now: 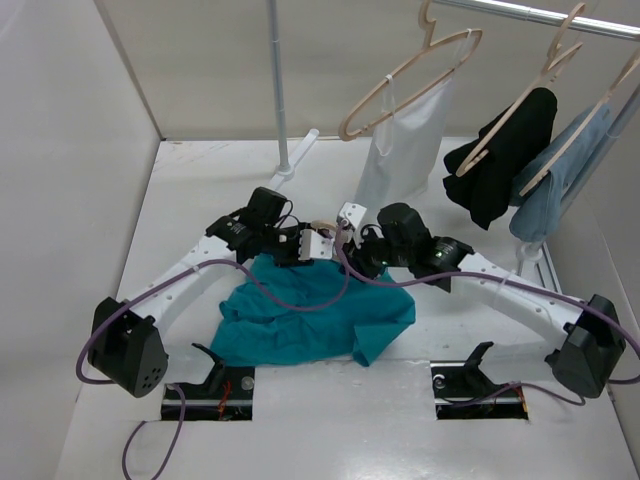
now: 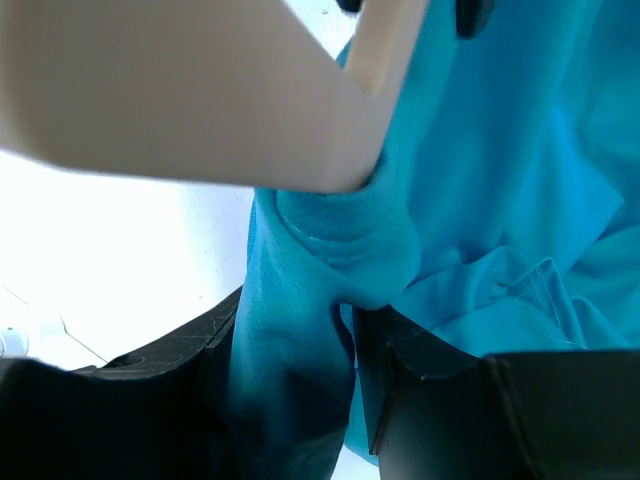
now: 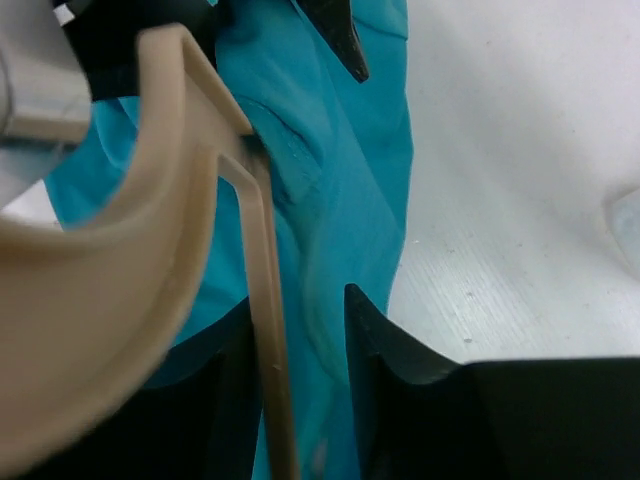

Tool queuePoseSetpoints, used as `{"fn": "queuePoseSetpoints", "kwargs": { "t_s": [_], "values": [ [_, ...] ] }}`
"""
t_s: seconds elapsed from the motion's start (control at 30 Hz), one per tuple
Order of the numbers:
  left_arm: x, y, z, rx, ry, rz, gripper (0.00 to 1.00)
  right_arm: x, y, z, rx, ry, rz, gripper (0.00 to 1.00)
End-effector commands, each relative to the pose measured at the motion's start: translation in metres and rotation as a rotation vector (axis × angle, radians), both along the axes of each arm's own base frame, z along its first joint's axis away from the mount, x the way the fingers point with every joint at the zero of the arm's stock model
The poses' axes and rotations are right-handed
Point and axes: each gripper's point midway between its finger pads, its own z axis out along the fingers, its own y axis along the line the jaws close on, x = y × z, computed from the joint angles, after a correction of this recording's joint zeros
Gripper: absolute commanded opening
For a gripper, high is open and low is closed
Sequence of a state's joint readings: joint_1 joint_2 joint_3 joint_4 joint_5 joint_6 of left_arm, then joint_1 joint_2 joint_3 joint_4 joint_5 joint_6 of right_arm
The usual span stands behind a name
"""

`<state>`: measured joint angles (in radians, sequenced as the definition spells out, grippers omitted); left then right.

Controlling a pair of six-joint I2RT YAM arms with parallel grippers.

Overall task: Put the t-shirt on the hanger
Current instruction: Place tshirt on hanger

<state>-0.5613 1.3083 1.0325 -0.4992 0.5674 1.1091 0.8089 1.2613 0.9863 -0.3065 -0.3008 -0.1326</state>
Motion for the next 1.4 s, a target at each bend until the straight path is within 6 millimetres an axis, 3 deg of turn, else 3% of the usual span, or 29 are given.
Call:
{"fn": "queuePoseSetpoints", "kwargs": {
  "t_s": [0.0, 0.03, 0.13, 0.23, 0.37, 0.47, 0.8, 0.87, 1.0, 1.1, 1.13, 1.17, 1.2, 1.23, 1.37],
  "values": [
    [0.000, -0.011, 0.029, -0.074, -0.029, -0.022, 0.00, 0.008, 0.020, 0.031, 0.104, -0.066, 0.010, 0.38],
    [0.000, -0.011, 0.029, -0.074, -0.029, -0.022, 0.00, 0.008, 0.020, 0.031, 0.104, -0.065, 0.010, 0.20],
    [0.005, -0.006, 0.032, -0.072, -0.039, 0.017, 0.00, 0.005, 0.021, 0.032, 0.116, -0.044, 0.009, 0.00],
    [0.019, 0.009, 0.032, -0.070, -0.050, 0.105, 0.05, 0.002, 0.009, 0.040, 0.137, -0.063, -0.034, 0.00],
    [0.041, 0.039, 0.033, -0.065, -0.067, 0.221, 0.16, -0.011, -0.014, 0.028, 0.094, -0.038, -0.072, 0.00],
    [0.052, 0.055, 0.040, -0.066, -0.100, 0.260, 0.16, -0.020, -0.029, 0.020, 0.051, -0.018, -0.093, 0.00],
    [0.086, 0.097, 0.037, -0.022, -0.168, 0.381, 0.16, -0.022, -0.057, 0.034, 0.038, -0.034, -0.160, 0.00],
    [0.088, 0.093, 0.051, -0.039, -0.189, 0.360, 0.24, -0.021, -0.056, 0.039, 0.046, -0.041, -0.160, 0.00],
    [0.074, 0.077, 0.069, -0.129, -0.162, 0.294, 0.57, -0.016, -0.048, 0.052, 0.067, -0.042, -0.157, 0.00],
    [0.071, 0.067, 0.103, -0.271, -0.167, 0.349, 1.00, -0.004, -0.045, 0.073, 0.089, -0.072, -0.194, 0.00],
    [0.070, 0.066, 0.105, -0.307, -0.155, 0.377, 1.00, 0.000, -0.043, 0.075, 0.092, -0.068, -0.212, 0.00],
    [0.076, 0.068, 0.128, -0.364, -0.221, 0.423, 1.00, 0.001, -0.044, 0.082, 0.098, -0.073, -0.237, 0.00],
    [0.076, 0.069, 0.135, -0.401, -0.223, 0.455, 1.00, 0.002, -0.039, 0.092, 0.113, -0.081, -0.240, 0.00],
    [0.073, 0.069, 0.137, -0.448, -0.185, 0.501, 1.00, 0.006, -0.037, 0.093, 0.119, -0.068, -0.263, 0.00],
    [0.058, 0.077, 0.185, -0.690, -0.194, 0.651, 1.00, 0.012, -0.016, 0.116, 0.192, -0.075, -0.295, 0.00]
  ]
}}
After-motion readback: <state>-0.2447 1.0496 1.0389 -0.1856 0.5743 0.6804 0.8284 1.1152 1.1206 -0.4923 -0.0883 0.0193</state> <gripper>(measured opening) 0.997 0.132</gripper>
